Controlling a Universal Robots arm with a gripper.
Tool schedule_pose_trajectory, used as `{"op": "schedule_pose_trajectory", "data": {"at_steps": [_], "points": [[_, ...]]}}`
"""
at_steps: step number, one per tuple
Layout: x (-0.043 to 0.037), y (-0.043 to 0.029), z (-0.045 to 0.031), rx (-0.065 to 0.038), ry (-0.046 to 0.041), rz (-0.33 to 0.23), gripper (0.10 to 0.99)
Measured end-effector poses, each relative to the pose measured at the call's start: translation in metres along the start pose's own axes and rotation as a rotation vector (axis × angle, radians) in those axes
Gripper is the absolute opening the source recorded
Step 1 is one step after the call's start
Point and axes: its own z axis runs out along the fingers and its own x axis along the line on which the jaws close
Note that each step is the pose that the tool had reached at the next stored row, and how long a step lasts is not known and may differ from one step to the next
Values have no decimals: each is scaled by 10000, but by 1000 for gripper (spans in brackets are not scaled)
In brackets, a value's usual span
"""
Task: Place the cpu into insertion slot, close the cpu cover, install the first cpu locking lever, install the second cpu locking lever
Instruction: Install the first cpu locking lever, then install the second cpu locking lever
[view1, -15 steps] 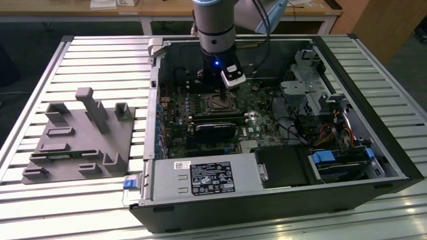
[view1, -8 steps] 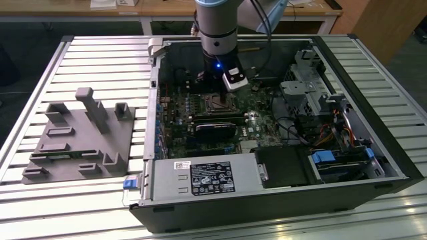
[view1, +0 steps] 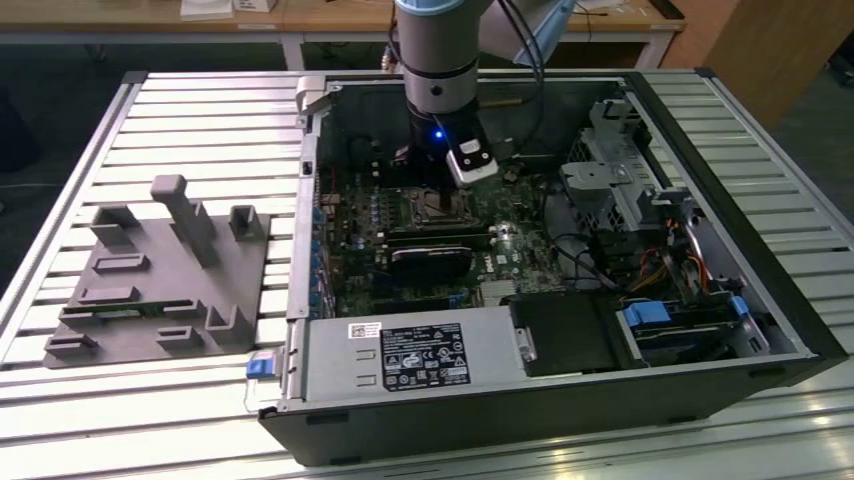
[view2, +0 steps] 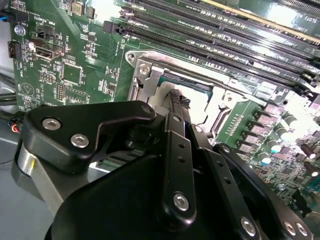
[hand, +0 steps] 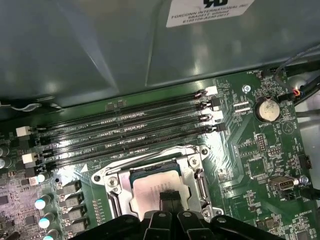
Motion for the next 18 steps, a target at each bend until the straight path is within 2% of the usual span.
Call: {"op": "schedule_pose_trajectory", "data": {"at_steps": [4,10,13,18], "points": [[-2,0,-20,1,0,-1,106],[-20,10,-187,1,0,0,106],[-27,14,-248,0,0,-1,106],[-29,14,-261,-17,3,1,106]]}}
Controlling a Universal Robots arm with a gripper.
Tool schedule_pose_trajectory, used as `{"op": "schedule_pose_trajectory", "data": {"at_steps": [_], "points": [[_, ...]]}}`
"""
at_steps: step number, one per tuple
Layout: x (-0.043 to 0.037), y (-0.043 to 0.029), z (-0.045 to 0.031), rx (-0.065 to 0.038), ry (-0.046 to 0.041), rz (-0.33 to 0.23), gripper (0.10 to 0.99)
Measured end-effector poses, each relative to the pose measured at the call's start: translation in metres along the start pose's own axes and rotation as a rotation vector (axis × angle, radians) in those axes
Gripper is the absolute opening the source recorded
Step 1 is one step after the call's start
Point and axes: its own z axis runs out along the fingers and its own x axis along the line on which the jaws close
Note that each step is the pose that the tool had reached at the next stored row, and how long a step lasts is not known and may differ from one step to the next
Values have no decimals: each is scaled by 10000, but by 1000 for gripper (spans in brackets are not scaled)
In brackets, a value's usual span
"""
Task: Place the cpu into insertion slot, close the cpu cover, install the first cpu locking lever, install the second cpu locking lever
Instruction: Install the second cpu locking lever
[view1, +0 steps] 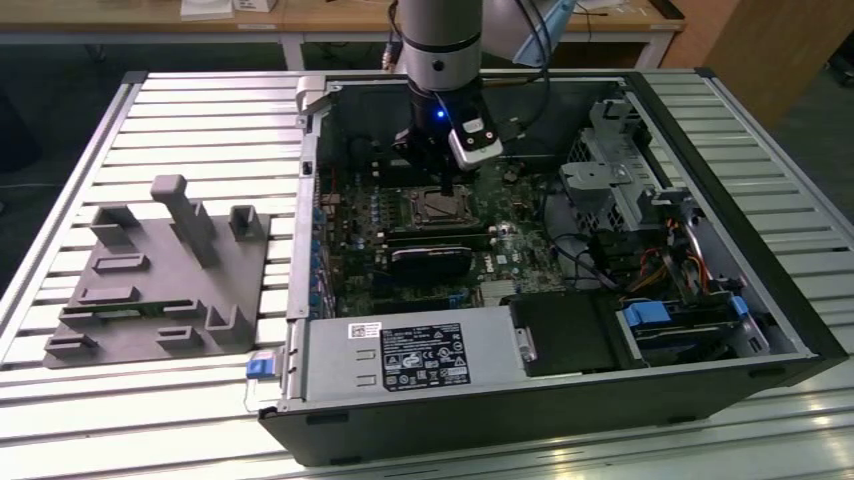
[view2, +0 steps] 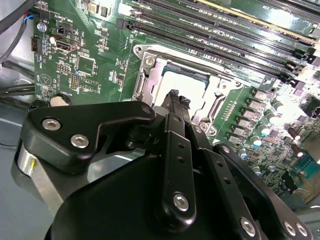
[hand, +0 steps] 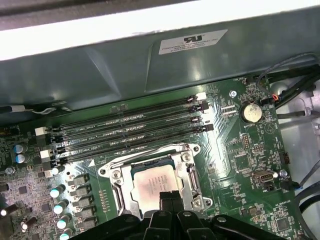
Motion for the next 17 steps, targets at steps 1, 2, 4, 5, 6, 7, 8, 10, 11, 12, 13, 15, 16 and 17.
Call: {"op": "schedule_pose_trajectory", "data": {"at_steps": [1,2,4,5,6,7,8,10,11,12,13,15,16,17], "points": [[0,-1,0,1,0,0,106],[0,-2,0,0,0,0,106],[-2,-6,0,0,1,0,106],[-3,-9,-1,1,1,0,106],[-4,-12,-1,1,1,0,106],[-5,-17,-1,1,0,0,106],[-6,-23,-1,1,1,0,106],[-10,-35,-1,1,1,0,106],[-11,-42,-1,0,0,0,106],[-13,-49,-2,1,0,0,106],[-15,-56,-2,1,1,0,106],[-18,-69,-2,0,0,0,106],[-20,-76,-3,1,0,0,106],[-22,-83,-3,1,1,0,106]]}}
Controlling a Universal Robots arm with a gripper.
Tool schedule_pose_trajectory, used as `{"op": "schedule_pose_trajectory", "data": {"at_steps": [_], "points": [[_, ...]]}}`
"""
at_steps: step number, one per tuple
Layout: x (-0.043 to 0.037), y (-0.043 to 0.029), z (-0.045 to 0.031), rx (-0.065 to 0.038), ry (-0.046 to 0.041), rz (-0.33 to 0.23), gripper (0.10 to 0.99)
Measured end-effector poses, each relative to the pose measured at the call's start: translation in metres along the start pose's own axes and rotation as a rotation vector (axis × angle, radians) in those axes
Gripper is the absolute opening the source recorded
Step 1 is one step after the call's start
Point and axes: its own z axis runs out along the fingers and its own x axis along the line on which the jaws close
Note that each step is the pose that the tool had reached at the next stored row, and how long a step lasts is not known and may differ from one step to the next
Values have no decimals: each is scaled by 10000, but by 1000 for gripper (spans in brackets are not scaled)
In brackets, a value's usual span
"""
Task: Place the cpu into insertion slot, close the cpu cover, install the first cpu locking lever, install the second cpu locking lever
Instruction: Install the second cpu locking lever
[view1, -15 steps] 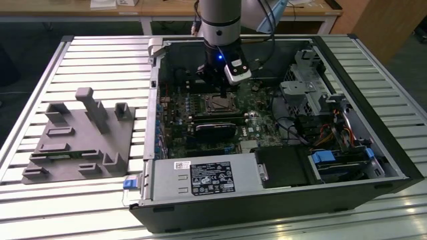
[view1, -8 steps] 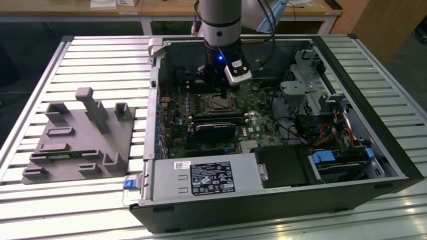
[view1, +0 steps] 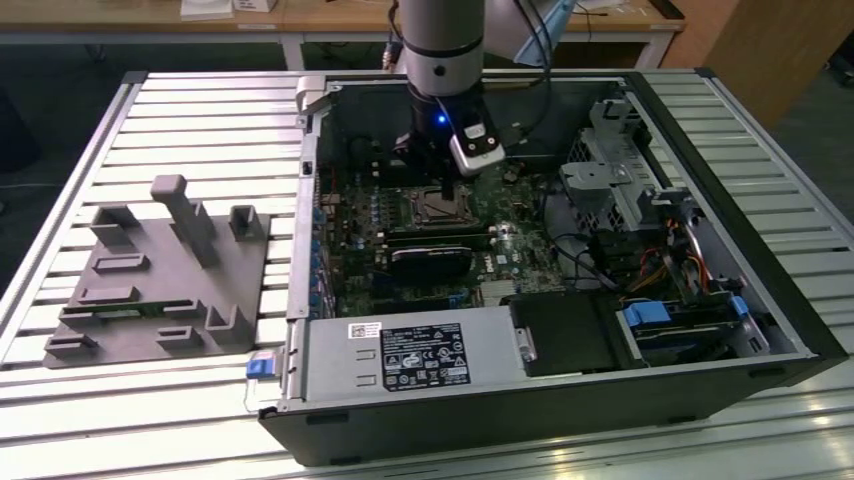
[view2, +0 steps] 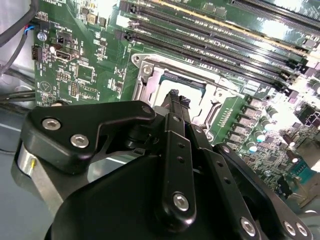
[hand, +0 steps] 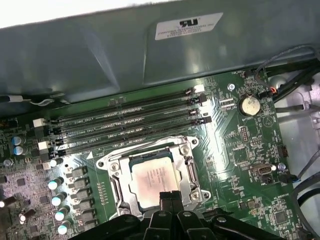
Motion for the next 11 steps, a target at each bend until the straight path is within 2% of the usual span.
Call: {"op": "schedule_pose_trajectory", "data": {"at_steps": [11], "points": [[-21,-87,-3,-1,0,1,106]]}}
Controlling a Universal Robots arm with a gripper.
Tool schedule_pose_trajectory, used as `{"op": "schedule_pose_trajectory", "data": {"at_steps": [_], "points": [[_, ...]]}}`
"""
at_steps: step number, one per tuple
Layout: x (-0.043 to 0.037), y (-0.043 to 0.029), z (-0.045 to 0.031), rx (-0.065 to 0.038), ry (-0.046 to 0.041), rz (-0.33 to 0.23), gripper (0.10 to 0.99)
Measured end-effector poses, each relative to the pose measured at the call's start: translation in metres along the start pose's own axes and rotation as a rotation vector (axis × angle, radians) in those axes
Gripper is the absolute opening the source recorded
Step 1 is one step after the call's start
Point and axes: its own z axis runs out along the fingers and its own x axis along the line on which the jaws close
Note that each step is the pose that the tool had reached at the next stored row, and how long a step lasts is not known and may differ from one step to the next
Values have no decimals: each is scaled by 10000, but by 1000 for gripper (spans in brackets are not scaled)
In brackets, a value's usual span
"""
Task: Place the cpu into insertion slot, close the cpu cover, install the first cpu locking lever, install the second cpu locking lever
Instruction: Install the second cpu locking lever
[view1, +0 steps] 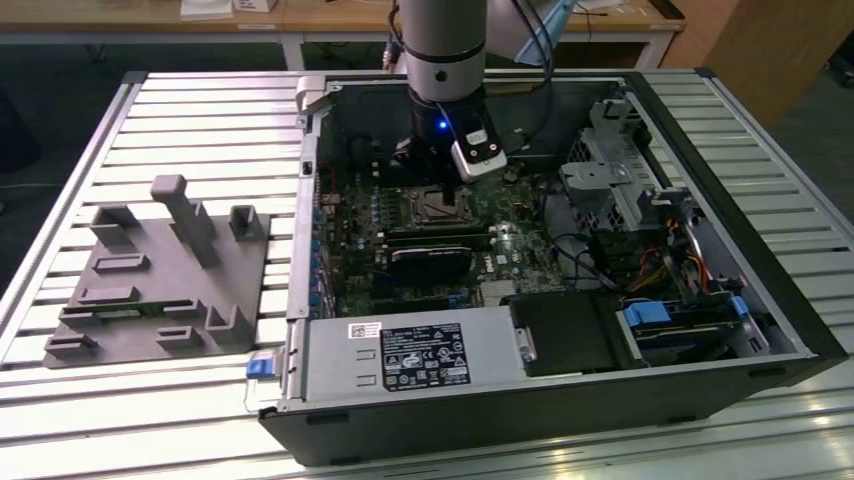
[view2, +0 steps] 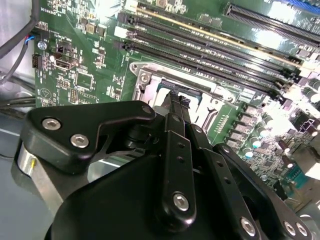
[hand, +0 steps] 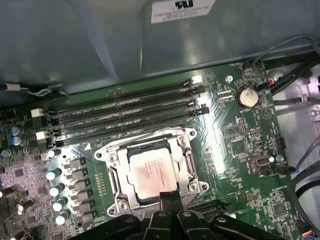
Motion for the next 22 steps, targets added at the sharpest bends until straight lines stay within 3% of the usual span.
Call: {"op": "schedule_pose_trajectory", "data": {"at_steps": [22], "points": [[-33,-202,-3,-8,3,-63,106]]}}
